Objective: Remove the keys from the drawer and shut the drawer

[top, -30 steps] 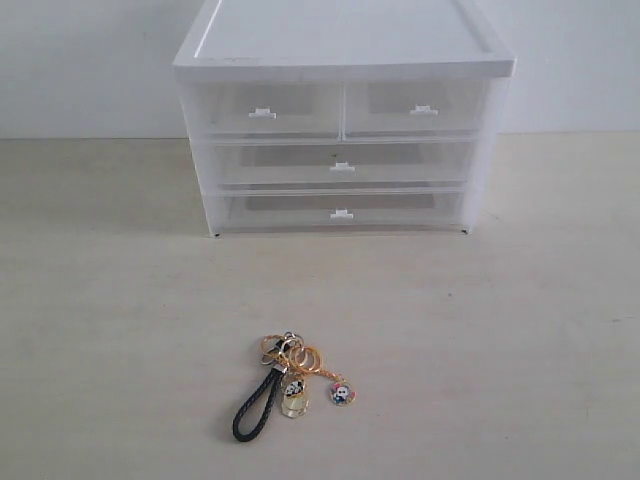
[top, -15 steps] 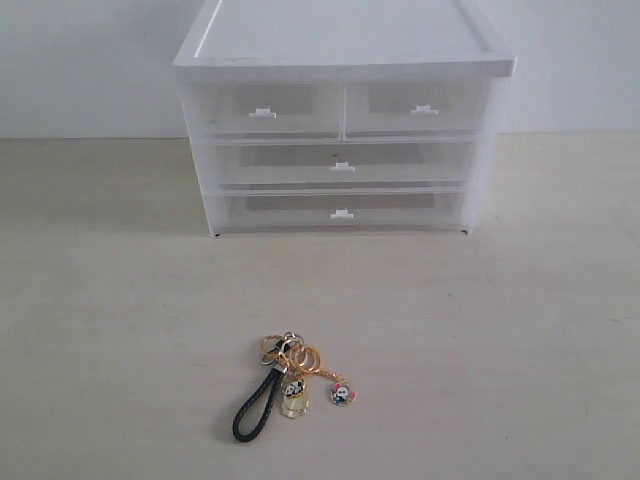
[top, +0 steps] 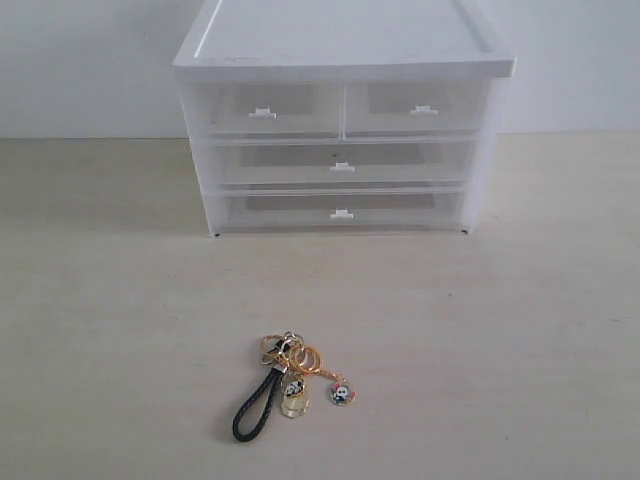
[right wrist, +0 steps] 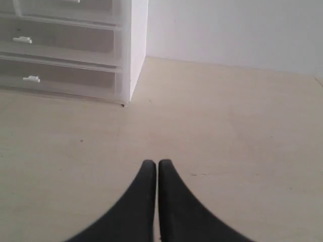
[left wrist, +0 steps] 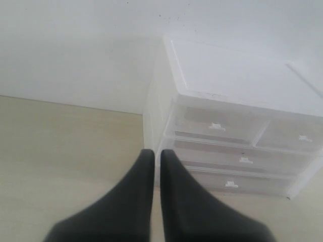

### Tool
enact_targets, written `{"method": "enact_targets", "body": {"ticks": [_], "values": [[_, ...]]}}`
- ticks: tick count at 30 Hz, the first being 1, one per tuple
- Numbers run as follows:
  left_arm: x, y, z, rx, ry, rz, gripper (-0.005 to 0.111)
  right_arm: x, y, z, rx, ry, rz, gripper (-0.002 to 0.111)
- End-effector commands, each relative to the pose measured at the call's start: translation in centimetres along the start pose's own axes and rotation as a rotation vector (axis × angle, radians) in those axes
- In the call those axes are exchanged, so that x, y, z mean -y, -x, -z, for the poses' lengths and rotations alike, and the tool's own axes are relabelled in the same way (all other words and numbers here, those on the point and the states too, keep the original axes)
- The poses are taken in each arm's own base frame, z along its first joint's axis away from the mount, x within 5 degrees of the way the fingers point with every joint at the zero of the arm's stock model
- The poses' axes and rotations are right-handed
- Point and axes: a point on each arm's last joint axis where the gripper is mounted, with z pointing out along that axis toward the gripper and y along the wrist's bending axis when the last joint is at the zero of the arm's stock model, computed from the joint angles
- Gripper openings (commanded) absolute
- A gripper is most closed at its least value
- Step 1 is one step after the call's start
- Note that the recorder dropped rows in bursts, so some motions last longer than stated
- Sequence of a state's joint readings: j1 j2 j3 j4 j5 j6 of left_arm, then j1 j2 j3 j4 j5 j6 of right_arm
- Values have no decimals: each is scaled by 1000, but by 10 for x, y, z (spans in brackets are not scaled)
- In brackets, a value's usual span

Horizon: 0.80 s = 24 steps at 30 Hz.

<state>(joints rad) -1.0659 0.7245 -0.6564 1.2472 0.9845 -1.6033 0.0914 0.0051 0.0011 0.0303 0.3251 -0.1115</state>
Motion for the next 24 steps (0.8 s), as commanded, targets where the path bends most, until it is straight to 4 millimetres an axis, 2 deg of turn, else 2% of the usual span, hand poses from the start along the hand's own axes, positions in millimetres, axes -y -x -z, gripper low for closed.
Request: {"method": "enact_targets", "body": {"ticks": [1, 3, 7, 24], "values": [[-2, 0, 1, 3, 5, -1, 4, -2, 1, 1, 8, 22, -40, 0], [-2, 0, 1, 3, 5, -1, 4, -4, 1, 1, 11, 44, -134, 0], [-2, 0, 1, 3, 5, -1, 4, -4, 1, 1, 8, 45, -194, 0], [-2, 0, 1, 3, 0, -1, 4, -2, 1, 0, 4, 11, -245, 0]]}}
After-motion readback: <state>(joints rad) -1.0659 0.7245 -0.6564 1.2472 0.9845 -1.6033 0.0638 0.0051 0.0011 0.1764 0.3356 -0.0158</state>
